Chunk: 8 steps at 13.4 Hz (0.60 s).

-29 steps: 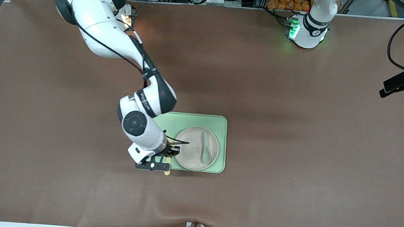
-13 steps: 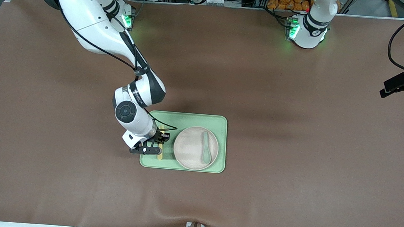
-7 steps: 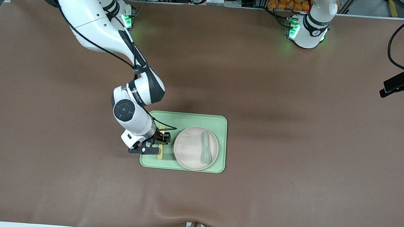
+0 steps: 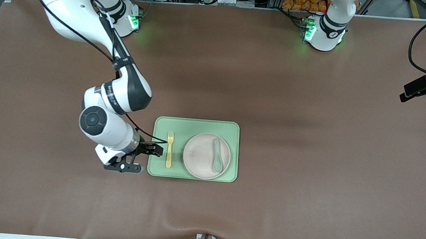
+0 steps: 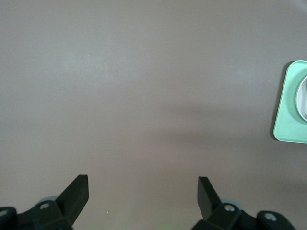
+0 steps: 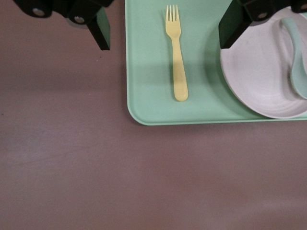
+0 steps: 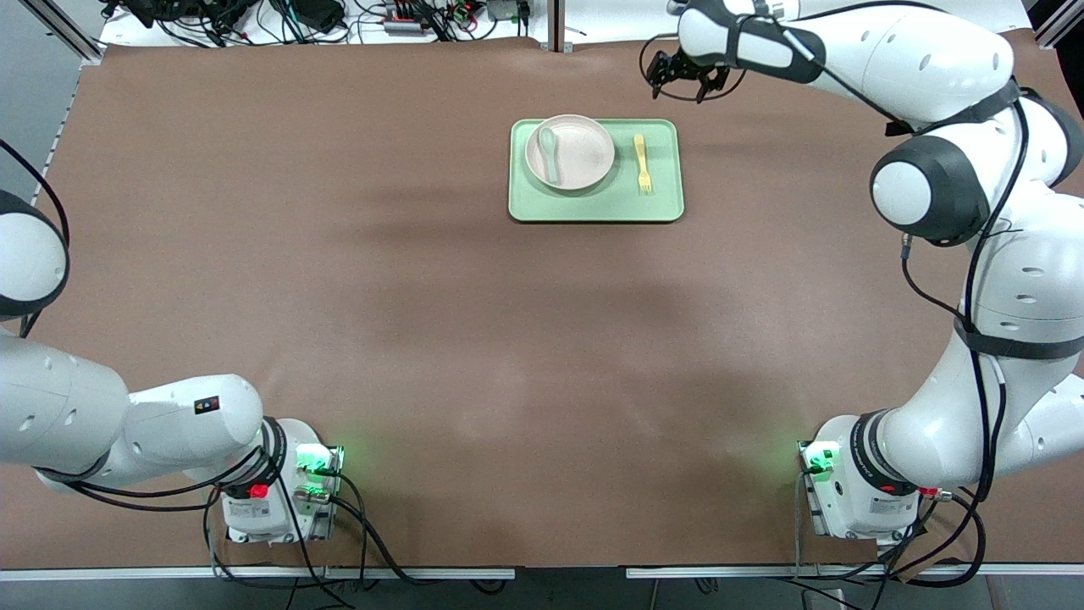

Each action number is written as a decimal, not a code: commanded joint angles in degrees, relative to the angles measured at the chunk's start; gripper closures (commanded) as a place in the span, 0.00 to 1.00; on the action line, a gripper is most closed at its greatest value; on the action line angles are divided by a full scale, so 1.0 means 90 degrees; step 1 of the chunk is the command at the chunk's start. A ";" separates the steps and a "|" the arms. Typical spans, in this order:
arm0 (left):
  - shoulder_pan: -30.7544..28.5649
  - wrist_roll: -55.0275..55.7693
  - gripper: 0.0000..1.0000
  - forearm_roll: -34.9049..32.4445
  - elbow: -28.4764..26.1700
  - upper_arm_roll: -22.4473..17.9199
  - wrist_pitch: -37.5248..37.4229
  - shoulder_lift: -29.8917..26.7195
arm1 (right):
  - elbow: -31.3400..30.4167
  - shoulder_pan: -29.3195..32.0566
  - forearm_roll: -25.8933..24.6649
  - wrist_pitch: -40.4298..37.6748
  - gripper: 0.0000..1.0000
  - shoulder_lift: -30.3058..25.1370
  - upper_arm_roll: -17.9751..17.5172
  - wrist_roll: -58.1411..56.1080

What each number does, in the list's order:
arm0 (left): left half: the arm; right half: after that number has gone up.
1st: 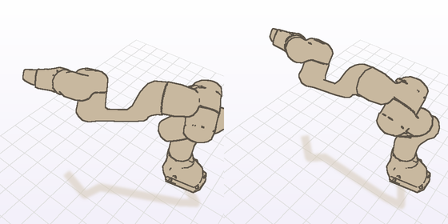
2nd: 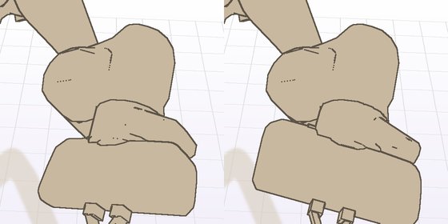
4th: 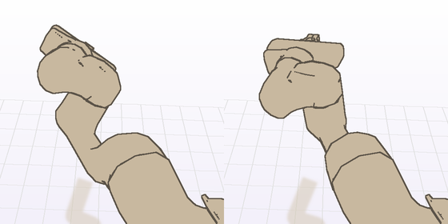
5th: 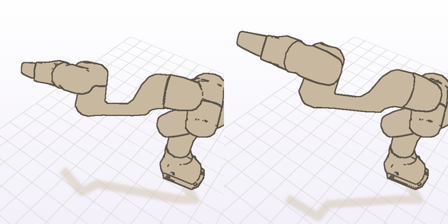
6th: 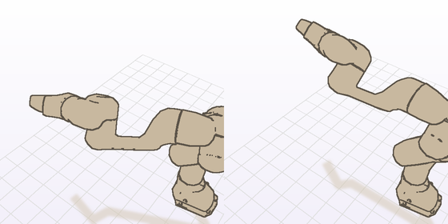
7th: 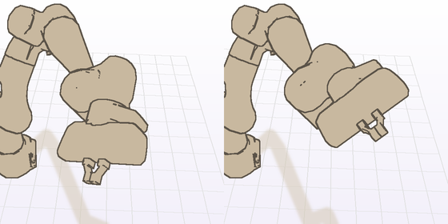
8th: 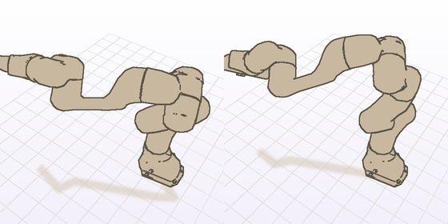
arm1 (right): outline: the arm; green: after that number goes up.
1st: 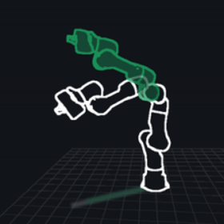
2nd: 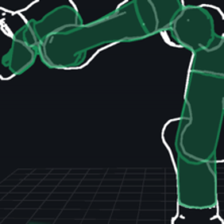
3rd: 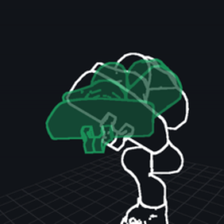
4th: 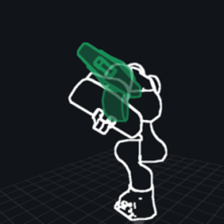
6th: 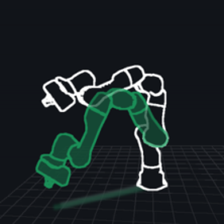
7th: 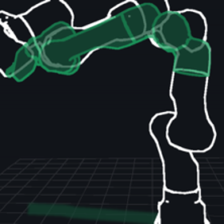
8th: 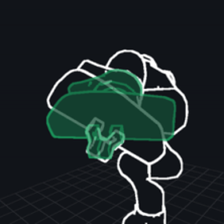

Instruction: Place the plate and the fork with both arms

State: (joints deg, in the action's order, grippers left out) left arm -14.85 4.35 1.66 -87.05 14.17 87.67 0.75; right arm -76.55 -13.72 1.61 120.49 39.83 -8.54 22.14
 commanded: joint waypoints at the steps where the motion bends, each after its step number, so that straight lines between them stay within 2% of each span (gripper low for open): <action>1: -0.0011 -0.0112 0.00 0.0021 0.0005 0.0017 -0.0073 -0.0054 | 0.0010 0.0886 -0.0003 -0.0213 0.00 -0.0303 -0.0941 0.0040; 2: -0.0030 -0.0121 0.00 0.0060 0.0005 0.0017 -0.0073 -0.0054 | 0.0010 0.1112 -0.0215 -0.0310 0.00 -0.0410 -0.1323 -0.0037; 4: -0.0050 -0.0151 0.00 0.0031 0.0034 0.0017 -0.0073 -0.0054 | 0.0020 0.1212 -0.0860 -0.0709 0.00 -0.0712 -0.1405 -0.0096; 6: -0.0020 -0.0112 0.00 -0.0027 0.0112 0.0017 -0.0083 -0.0054 | 0.0020 0.1465 -0.0852 -0.0955 0.00 -0.1122 -0.1502 -0.0096; 8: -0.0020 -0.0112 0.00 -0.0028 0.0102 0.0027 -0.0132 -0.0132 | 0.0194 0.1466 -0.0939 -0.1897 0.00 -0.1368 -0.1464 -0.0097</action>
State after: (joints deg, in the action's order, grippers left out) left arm -14.84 4.35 1.71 -86.56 14.18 87.64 0.71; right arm -74.99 -2.03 -5.09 109.39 30.17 -20.25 21.55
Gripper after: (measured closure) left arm 0.000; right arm 0.000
